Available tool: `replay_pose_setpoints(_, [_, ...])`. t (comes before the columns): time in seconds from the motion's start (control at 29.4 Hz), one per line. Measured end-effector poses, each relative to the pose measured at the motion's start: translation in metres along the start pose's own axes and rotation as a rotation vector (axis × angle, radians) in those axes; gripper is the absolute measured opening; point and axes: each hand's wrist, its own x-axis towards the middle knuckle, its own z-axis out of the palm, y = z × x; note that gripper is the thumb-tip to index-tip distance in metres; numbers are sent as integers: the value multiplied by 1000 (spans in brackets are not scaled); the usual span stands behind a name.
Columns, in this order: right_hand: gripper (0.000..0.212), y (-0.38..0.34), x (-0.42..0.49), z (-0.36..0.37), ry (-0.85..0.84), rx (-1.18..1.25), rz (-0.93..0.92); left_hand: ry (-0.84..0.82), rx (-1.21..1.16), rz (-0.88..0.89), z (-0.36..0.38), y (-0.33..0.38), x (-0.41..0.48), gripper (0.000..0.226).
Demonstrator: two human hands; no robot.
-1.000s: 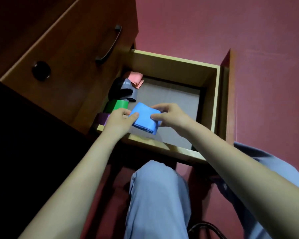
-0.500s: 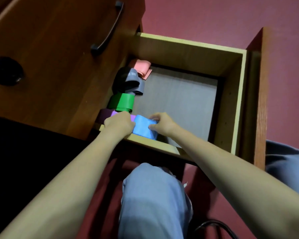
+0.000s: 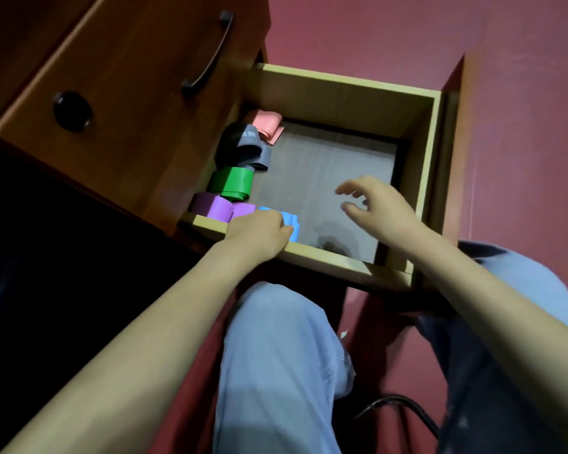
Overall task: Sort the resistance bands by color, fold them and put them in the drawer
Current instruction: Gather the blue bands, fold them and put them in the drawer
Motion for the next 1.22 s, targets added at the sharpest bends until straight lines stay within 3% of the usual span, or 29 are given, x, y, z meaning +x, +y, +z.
replay_pose_setpoints(0.17, [46,38,-56,-42,162,-339,-28,-16,-322,173,5,67,-18,32])
replay_pose_setpoints(0.31, [73,49,-75,-42,227,-60,125,-79,-477,259,24,129,-36,44])
replay_pose_setpoints(0.44, [61,46,-74,-44,293,193,272,-52,-384,298,35,156,-40,41])
replay_pose_setpoints(0.54, [61,48,-72,-44,307,290,303,-14,-229,306,36,160,-42,43])
replay_pose_setpoints(0.68, [60,49,-70,-48,321,462,336,16,-206,265,31,162,-39,38])
replay_pose_setpoints(1.09, [65,10,-36,-13,251,435,320,-22,-165,175,4,108,-36,35])
replay_pose_setpoints(1.22, [63,-18,-19,7,248,362,265,109,-46,129,-6,76,-36,69])
